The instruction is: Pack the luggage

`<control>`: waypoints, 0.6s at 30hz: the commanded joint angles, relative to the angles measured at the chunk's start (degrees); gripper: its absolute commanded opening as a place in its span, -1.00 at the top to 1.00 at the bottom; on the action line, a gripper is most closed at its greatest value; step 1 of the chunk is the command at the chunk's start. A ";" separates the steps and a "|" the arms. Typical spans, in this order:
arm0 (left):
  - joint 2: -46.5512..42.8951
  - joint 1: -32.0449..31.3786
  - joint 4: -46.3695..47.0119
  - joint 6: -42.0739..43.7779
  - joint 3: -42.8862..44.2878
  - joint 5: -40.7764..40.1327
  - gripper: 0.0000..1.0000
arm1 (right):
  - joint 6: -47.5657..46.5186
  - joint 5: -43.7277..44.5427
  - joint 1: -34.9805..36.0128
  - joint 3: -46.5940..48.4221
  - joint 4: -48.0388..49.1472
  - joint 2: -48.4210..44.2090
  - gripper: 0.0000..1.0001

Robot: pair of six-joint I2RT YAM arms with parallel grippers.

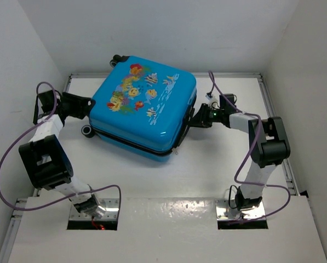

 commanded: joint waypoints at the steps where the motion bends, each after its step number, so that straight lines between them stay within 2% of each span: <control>1: -1.18 -0.50 5.59 -2.69 -0.17 -1.56 0.57 | -6.08 -6.97 -0.47 0.20 7.10 -9.10 0.49; 2: -1.18 -0.50 4.90 -2.69 -0.17 -1.56 0.67 | -6.43 -6.97 -1.52 -1.37 5.09 -9.81 0.24; 5: -1.18 -0.50 3.84 -2.69 0.36 -1.56 0.88 | -10.64 -7.41 -5.99 -4.18 1.84 -13.50 0.08; 7: -2.50 -0.50 3.84 -2.16 -0.17 -2.09 1.00 | -16.17 -8.29 -8.37 -5.85 -1.42 -17.44 0.05; 10: -2.50 0.03 2.53 -0.23 -0.70 -2.70 1.00 | -24.69 -11.62 -12.95 -7.62 -10.72 -22.28 0.05; 13: -2.50 0.03 1.91 0.30 -1.30 -3.22 1.00 | -35.33 -15.23 -14.02 -8.50 -20.14 -27.99 0.18; 15: -3.03 0.03 1.90 0.83 -1.31 -3.23 1.00 | -40.43 -14.71 -11.39 -10.96 -21.73 -31.17 0.21; 16: -3.03 0.03 1.90 1.35 -1.31 -3.84 1.00 | -41.23 -13.75 -9.20 -11.83 -21.30 -35.79 0.21; 17: -3.03 0.03 1.29 1.88 -1.31 -3.84 1.00 | -41.41 -10.52 -7.79 -14.11 -20.43 -37.31 0.21; 18: -3.03 0.03 1.29 1.88 -1.31 -3.84 1.00 | -41.33 -7.53 -3.08 -16.91 -16.41 -41.33 0.21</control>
